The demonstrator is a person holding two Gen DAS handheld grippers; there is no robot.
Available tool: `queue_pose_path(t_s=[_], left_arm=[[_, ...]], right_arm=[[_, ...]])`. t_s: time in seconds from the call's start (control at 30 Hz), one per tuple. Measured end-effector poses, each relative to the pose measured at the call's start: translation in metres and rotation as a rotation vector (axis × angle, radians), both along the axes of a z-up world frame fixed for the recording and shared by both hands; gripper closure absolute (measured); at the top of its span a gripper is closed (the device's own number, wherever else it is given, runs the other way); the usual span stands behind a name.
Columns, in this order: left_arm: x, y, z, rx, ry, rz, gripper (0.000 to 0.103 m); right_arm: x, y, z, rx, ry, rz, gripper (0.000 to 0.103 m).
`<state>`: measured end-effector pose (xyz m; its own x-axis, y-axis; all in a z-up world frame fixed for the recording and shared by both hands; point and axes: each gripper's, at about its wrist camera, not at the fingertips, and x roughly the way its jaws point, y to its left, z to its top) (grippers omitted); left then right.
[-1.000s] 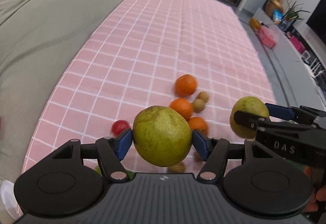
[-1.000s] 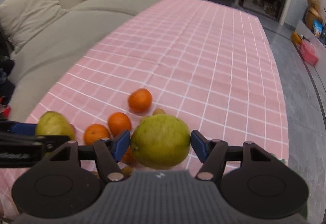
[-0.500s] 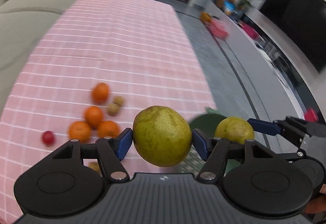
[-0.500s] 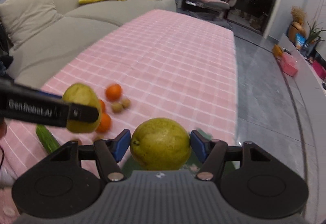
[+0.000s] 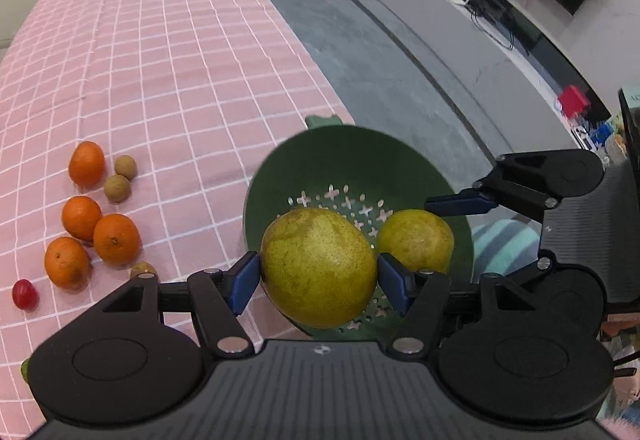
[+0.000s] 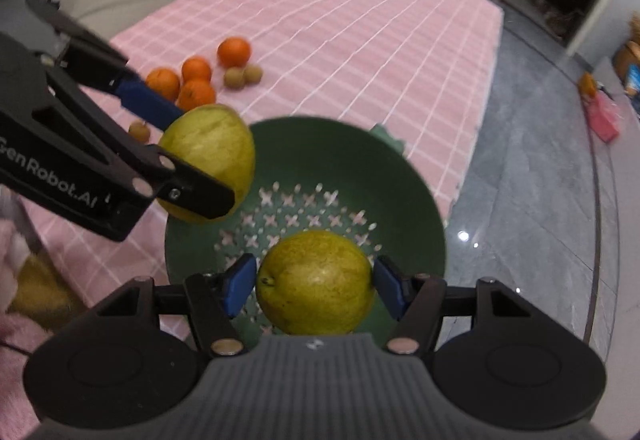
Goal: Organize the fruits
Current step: 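Carry the pear into the green colander with the left tool while the right tool carries another pear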
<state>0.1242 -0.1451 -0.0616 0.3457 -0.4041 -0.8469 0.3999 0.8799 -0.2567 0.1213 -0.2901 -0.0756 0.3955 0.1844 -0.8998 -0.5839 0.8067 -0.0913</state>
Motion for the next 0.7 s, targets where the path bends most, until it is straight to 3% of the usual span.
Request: queue_pose_path(t_s=[0.33,0.37,0.43,0.7], left_arm=[[0.004,-0.012,-0.020,0.030,0.056,-0.073,0.029],[0.004,-0.015,-0.021,0.043,0.054,-0.086,0.029],[0.003,-0.018,-0.022,0.051,0.053,-0.091,0.029],[0.005,-0.030,-0.030,0.085,0.068,-0.118,0.029]], right_arm=[[0.017,0.004,-0.021,-0.030,0.085,0.111,0.044],[0.017,0.003,-0.022,-0.033,0.089,0.118,0.047],[0.016,0.000,-0.020,-0.029,0.094,0.138,0.071],[0.016,-0.011,-0.019,-0.047,0.110,0.126,0.069]])
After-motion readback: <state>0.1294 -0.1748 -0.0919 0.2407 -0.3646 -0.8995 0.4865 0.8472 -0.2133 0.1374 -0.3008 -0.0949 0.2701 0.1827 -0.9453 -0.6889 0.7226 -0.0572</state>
